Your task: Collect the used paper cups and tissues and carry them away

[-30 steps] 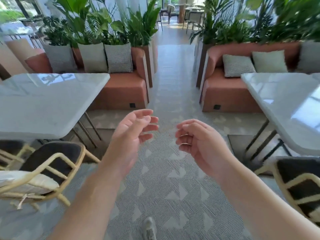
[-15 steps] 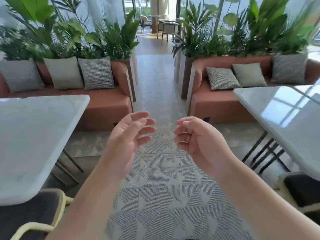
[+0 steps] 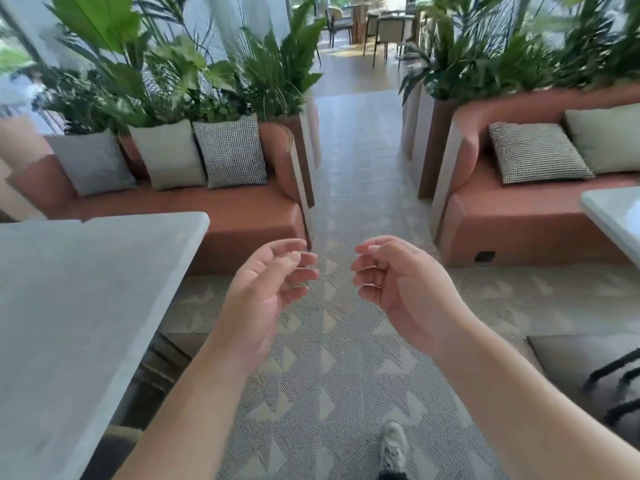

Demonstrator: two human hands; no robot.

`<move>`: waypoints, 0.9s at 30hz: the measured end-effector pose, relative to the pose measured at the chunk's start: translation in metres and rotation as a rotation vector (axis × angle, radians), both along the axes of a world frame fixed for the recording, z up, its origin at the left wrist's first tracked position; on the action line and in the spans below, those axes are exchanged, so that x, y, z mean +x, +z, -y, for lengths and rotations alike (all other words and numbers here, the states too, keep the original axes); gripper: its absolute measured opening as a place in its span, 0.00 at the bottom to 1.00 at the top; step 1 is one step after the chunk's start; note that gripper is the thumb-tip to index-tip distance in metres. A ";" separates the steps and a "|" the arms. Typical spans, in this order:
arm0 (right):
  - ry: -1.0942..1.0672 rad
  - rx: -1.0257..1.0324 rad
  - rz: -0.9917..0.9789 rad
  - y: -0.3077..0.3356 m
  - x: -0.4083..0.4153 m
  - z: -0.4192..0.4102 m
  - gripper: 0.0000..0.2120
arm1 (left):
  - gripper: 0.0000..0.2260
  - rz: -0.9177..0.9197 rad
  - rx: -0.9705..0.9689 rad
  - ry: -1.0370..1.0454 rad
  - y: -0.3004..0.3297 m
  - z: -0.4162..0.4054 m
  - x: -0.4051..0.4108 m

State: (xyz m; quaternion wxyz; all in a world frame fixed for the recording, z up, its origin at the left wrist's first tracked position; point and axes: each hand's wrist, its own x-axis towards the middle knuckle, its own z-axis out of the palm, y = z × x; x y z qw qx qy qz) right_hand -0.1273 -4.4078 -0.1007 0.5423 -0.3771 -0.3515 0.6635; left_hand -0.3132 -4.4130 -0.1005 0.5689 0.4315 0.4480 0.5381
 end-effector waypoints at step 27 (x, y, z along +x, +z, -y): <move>-0.243 -0.062 0.159 0.005 0.067 -0.492 0.11 | 0.07 0.138 -0.042 -0.277 -0.008 -0.548 0.091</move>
